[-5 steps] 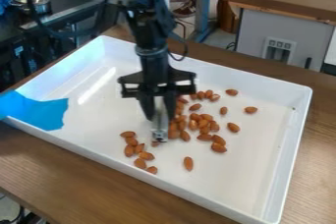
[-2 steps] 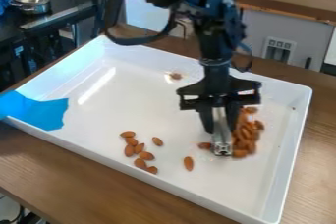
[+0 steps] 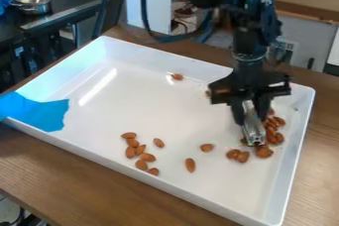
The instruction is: Sweep into pile
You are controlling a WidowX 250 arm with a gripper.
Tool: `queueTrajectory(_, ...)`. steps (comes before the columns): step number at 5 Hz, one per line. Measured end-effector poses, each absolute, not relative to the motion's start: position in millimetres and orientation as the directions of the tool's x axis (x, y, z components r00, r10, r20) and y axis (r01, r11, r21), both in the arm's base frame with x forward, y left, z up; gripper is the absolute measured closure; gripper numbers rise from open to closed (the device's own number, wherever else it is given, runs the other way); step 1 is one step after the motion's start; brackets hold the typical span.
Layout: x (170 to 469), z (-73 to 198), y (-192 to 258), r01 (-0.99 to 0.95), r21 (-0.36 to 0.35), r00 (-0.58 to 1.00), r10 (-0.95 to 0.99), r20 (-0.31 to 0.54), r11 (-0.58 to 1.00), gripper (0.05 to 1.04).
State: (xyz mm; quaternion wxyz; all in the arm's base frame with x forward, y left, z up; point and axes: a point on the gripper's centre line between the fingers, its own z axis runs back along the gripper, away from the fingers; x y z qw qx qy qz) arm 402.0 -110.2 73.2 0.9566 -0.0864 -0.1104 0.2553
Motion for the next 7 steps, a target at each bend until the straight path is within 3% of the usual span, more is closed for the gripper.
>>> queueTrajectory(1, 397, 78, -115, -0.489, -0.243, 0.844, 0.525, 0.111, 0.838, 0.716)
queueTrajectory(2, 386, 139, -100, -0.501, -0.367, 0.813, 0.571, 0.110, 0.784, 0.716)
queueTrajectory(3, 368, 180, -69, -0.538, -0.416, 0.769, 0.629, 0.115, 0.733, 0.716)
queueTrajectory(4, 345, 203, -53, -0.617, -0.389, 0.702, 0.702, 0.119, 0.684, 0.716)
queueTrajectory(5, 324, 190, -26, -0.745, -0.277, 0.599, 0.791, 0.124, 0.607, 0.716)
queueTrajectory(6, 307, 183, 1, -0.714, -0.191, 0.643, 0.739, 0.203, 0.673, 0.716)
queueTrajectory(7, 298, 179, 26, -0.652, -0.118, 0.719, 0.660, 0.218, 0.749, 0.716)
